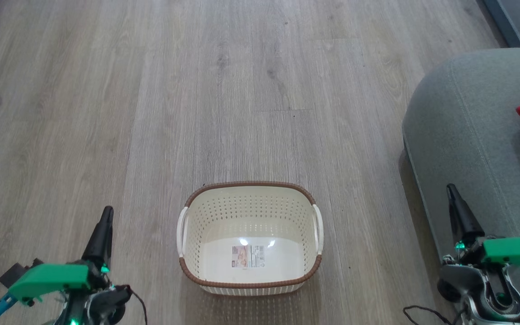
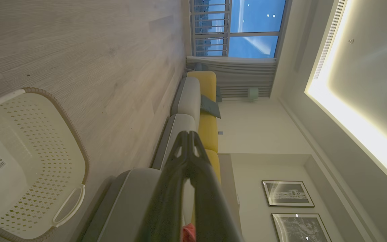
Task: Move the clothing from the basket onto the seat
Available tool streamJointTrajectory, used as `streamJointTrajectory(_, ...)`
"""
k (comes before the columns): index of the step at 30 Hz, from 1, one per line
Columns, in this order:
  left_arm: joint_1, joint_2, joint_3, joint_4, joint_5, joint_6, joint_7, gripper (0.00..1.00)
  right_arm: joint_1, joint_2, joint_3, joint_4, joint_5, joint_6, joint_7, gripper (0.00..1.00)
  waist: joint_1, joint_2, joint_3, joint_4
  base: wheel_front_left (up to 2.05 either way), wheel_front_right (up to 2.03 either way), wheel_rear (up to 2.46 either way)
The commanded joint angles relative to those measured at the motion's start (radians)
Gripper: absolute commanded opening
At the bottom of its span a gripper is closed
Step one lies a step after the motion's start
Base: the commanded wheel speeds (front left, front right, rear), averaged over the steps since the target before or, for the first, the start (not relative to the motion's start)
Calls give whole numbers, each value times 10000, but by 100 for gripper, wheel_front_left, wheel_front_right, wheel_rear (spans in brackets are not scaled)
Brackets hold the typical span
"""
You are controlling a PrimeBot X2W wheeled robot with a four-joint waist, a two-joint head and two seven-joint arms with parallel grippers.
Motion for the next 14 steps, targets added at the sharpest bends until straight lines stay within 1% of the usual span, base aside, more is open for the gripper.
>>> streamJointTrajectory(1,-493,152,242,-353,-67,-92,74,0,-203,-35,173,-395,58,0,43,0,0,0,0,0,0,0,0)
streamJointTrajectory(14,-493,152,242,-353,-68,-92,74,0,-202,-35,174,-395,58,0,43,0,0,0,0,0,0,0,0)
